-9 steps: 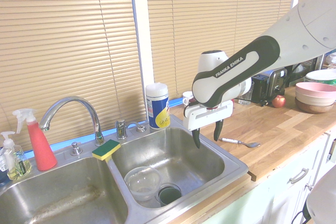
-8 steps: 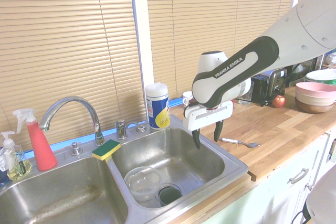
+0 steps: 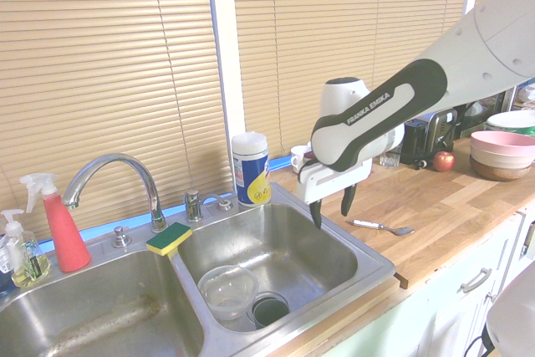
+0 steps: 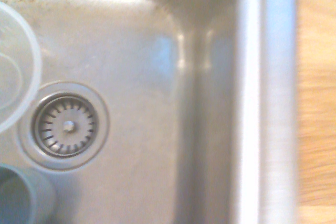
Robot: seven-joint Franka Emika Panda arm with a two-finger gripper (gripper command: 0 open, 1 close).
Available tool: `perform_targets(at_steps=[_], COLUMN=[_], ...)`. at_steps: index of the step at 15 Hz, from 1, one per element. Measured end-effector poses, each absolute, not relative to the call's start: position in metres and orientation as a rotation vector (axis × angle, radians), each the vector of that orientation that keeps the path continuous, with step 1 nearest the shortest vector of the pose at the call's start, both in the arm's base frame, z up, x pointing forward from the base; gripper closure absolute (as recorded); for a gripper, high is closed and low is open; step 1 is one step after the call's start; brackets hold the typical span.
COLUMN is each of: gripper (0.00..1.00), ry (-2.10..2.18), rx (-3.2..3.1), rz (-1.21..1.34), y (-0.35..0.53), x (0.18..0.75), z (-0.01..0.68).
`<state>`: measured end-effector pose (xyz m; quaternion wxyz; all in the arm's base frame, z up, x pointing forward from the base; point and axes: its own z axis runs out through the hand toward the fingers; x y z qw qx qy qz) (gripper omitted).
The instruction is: Put the spoon into the sink
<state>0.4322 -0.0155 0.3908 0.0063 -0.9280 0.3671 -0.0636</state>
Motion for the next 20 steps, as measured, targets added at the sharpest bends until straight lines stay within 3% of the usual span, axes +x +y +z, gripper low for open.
perform_targets(at_steps=[8,20], gripper=[0.00,0.00], ry=[0.921,0.749], rx=[-2.983,-3.101], rz=[-0.079,0.166], y=[-0.116,-0.132], x=[0.419,0.458], z=[0.431,0.349])
